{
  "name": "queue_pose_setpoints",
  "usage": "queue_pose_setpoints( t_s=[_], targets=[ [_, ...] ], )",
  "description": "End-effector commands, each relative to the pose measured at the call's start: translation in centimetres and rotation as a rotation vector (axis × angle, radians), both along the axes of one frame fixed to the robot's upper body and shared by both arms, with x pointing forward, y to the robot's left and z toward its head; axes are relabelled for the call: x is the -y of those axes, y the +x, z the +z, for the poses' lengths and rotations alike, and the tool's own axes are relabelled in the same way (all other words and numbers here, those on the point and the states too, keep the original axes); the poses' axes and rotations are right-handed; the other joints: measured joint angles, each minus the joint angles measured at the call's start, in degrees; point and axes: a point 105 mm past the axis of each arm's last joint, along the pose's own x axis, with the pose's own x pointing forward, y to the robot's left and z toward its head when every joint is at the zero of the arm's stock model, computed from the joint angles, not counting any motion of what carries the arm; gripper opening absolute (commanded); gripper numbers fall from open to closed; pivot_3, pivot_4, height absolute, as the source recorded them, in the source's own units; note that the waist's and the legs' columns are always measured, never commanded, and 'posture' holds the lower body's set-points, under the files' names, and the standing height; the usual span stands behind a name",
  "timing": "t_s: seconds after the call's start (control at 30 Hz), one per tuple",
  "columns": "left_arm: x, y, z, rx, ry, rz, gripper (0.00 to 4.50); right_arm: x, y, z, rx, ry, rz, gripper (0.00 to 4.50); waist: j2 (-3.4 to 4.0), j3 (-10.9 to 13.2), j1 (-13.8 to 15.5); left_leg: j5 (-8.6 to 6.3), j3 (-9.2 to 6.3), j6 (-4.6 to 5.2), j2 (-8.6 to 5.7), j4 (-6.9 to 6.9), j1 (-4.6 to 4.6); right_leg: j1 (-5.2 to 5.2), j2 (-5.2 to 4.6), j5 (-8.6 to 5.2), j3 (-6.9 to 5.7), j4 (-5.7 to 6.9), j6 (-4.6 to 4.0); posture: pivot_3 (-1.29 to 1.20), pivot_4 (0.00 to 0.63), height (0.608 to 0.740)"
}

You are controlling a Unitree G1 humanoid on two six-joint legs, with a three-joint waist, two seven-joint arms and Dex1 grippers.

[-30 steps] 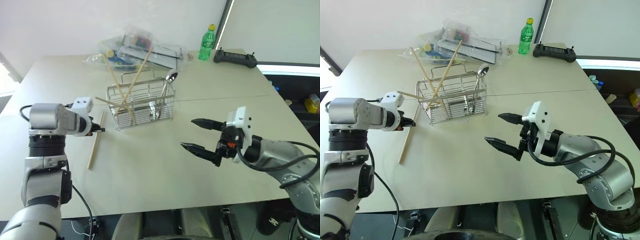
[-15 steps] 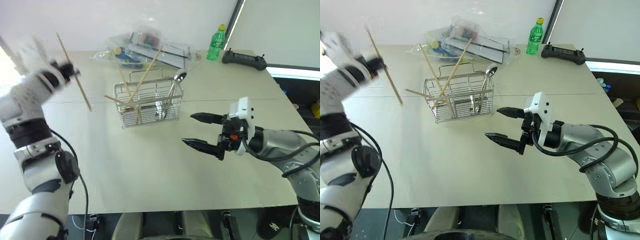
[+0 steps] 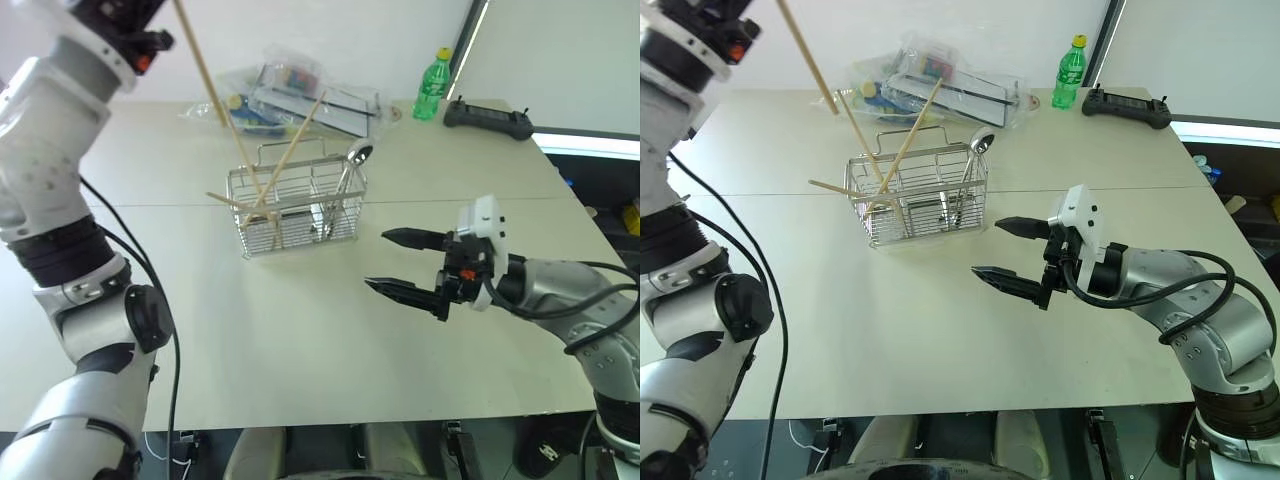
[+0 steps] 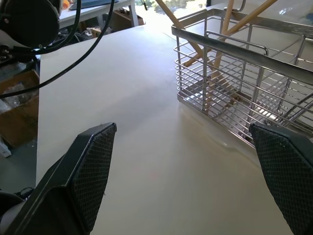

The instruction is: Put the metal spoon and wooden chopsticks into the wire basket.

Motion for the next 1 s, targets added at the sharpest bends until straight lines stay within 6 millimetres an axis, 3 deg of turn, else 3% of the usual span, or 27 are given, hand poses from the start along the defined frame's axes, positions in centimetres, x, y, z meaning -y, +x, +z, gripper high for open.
queue_pose_setpoints(
  t_s=[0.03, 0.43, 0.47, 0.53, 0.7, 0.73, 1.0],
  targets=[
    [0.8, -0.7, -0.1, 0.053, 0.071, -0.005, 0.02, 0.1, -0.5, 1.1, 0.053, 0.009, -0.009, 4.47, 0.03, 0.01, -0.23, 0.0, 0.01, 0.0, 0.02, 0.0, 0.01, -0.01, 0.03, 0.02, 0.0, -0.01, -0.03, 0.0, 0.15, 0.738],
    [1.0, -0.1, -2.0, 0.031, 0.142, 0.025, 0.02, 0.4, -0.6, 1.1, 0.055, 0.02, -0.036, 4.47, 0.04, 0.02, -0.06, 0.0, 0.02, 0.01, 0.09, 0.0, -0.01, -0.02, 0.1, 0.04, 0.0, -0.03, -0.08, 0.0, 0.15, 0.738],
    [1.0, 0.0, -2.2, 0.024, 0.136, 0.024, 0.76, 0.4, -0.6, 1.2, 0.055, 0.02, -0.036, 4.47, 0.04, 0.02, -0.03, 0.0, 0.02, 0.01, 0.09, 0.0, -0.01, -0.02, 0.1, 0.04, 0.0, -0.02, -0.08, 0.0, 0.15, 0.738],
    [1.0, 0.0, -2.4, 0.013, 0.126, 0.02, 1.5, 0.4, -0.4, 1.3, 0.056, 0.019, -0.037, 4.47, 0.04, 0.02, -0.01, 0.0, 0.02, 0.01, 0.1, 0.01, -0.01, -0.02, 0.1, 0.04, 0.0, -0.02, -0.08, 0.0, 0.15, 0.738],
    [0.9, -0.1, -2.5, 0.001, 0.102, 0.021, 4.12, 0.5, -0.2, 1.4, 0.056, 0.018, -0.038, 4.47, 0.04, 0.02, 0.01, 0.0, 0.01, 0.01, 0.1, 0.01, -0.01, -0.02, 0.1, 0.04, 0.0, -0.03, -0.08, 0.0, 0.15, 0.738],
    [0.8, -0.1, -2.5, 0.002, 0.102, 0.022, 4.44, 0.5, -0.1, 1.4, 0.056, 0.019, -0.039, 4.47, 0.04, 0.02, 0.0, 0.0, 0.01, 0.01, 0.1, 0.01, -0.01, -0.02, 0.1, 0.04, 0.0, -0.03, -0.08, 0.0, 0.15, 0.738],
    [0.6, -0.4, -1.6, 0.019, 0.09, 0.026, 4.44, 0.3, 0.2, 1.5, 0.057, 0.027, -0.038, 4.47, 0.04, 0.02, 0.01, 0.0, 0.01, 0.02, 0.09, 0.01, -0.01, -0.02, 0.11, 0.04, 0.0, -0.02, -0.08, 0.0, 0.15, 0.738]
  ],
)
